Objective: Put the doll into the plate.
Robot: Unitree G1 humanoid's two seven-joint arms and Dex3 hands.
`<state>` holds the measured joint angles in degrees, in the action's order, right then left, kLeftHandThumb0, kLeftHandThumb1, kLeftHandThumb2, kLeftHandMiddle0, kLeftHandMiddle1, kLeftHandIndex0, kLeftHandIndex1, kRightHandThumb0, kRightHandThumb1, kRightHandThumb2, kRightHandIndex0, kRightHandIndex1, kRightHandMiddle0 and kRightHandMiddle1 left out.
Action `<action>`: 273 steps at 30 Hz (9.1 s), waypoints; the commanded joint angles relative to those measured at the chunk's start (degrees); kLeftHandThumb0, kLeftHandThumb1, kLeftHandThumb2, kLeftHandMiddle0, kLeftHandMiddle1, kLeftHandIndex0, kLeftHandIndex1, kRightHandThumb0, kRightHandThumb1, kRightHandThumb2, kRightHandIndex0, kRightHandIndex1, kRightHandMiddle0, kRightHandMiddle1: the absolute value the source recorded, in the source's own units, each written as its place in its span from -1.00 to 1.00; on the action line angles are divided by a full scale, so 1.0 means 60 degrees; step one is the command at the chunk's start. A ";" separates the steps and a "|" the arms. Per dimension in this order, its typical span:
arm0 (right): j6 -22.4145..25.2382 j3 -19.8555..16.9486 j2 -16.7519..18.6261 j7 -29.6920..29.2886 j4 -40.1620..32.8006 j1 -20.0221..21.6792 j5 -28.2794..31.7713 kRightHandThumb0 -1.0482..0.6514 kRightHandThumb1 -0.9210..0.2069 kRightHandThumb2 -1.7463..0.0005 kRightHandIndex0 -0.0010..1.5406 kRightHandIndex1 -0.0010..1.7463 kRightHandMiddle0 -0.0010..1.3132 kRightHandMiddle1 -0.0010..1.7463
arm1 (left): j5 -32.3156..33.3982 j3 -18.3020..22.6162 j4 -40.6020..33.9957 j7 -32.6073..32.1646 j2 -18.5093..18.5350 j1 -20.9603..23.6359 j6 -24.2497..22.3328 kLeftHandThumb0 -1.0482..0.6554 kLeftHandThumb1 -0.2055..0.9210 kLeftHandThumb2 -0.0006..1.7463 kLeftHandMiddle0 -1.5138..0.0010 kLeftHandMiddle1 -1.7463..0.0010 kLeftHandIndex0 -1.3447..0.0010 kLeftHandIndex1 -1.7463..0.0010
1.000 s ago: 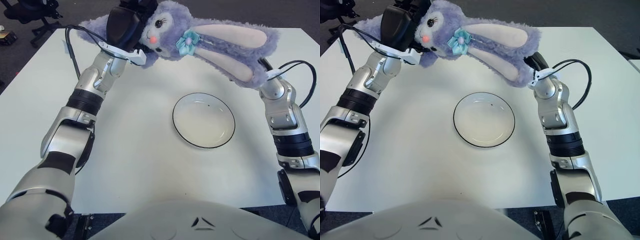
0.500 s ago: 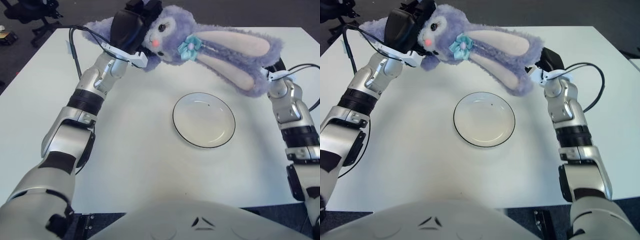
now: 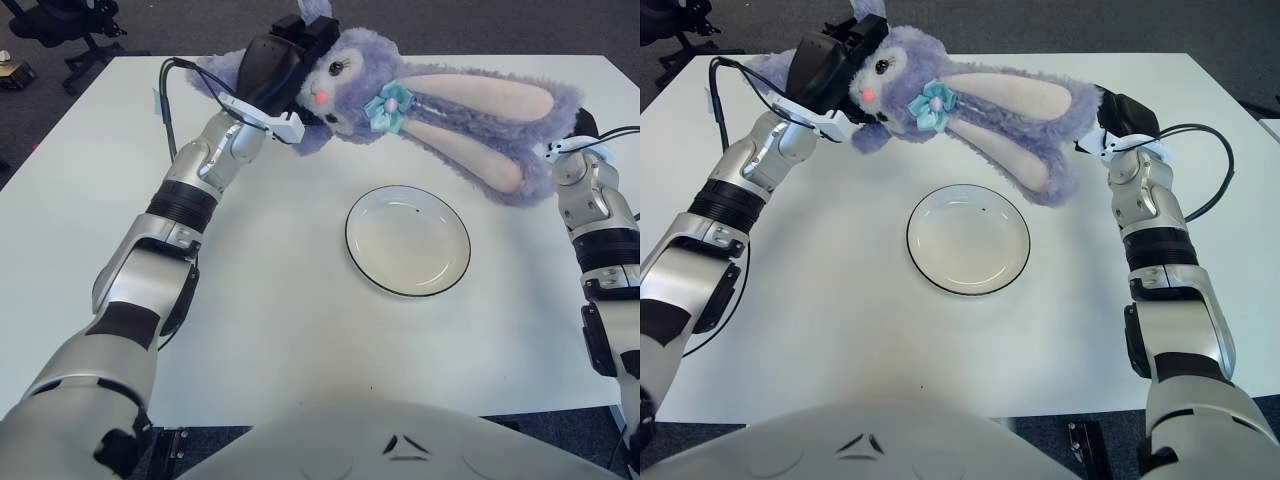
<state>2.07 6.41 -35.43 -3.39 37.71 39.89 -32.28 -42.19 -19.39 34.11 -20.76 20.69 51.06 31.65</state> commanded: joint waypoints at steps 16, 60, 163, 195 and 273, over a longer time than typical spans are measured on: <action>-0.0476 0.0280 -0.0091 -0.0477 0.2097 0.0732 0.0114 -0.45 -1.00 0.33 -0.31 -0.99 -0.37 -0.96 | 0.0271 -0.0232 0.0167 0.0370 -0.0778 0.0363 0.0468 0.35 0.11 0.13 -0.12 -1.00 0.02 -1.00; -0.0821 0.0823 -0.0126 -0.1088 0.3801 0.1457 0.0104 -0.40 -1.00 0.33 -0.29 -0.99 -0.36 -0.96 | 0.1329 -0.0699 0.0851 0.2484 -0.2066 0.0208 0.1553 0.45 0.03 0.28 -0.09 -1.00 0.06 -1.00; -0.0586 0.1152 -0.0145 -0.1078 0.3520 0.1297 0.0206 -0.41 -1.00 0.34 -0.29 -1.00 -0.37 -0.95 | 0.2553 -0.1256 -0.4279 0.9001 -0.0830 -0.0676 -0.0867 -0.73 1.00 -0.78 0.63 1.00 0.80 1.00; -0.0699 0.1989 -0.0107 -0.2428 0.4648 0.1294 -0.0611 -0.47 -1.00 0.32 -0.23 -0.95 -0.33 -0.94 | 0.2561 0.0030 -0.4165 0.4930 -0.2415 -0.0562 -0.0380 -0.49 1.00 -0.68 0.52 0.97 0.72 0.94; -0.0832 0.0795 0.0996 -0.0351 0.2316 -0.0353 0.1410 -0.37 -1.00 0.34 -0.30 -0.99 -0.38 -0.98 | 0.4798 0.4809 0.2384 -0.0232 0.0223 0.0563 0.2673 -0.36 1.00 -0.19 0.07 0.98 0.60 0.20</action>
<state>-2.91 11.08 -31.19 -7.40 52.61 39.45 -24.95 -14.17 8.56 45.58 -20.46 21.37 55.53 45.05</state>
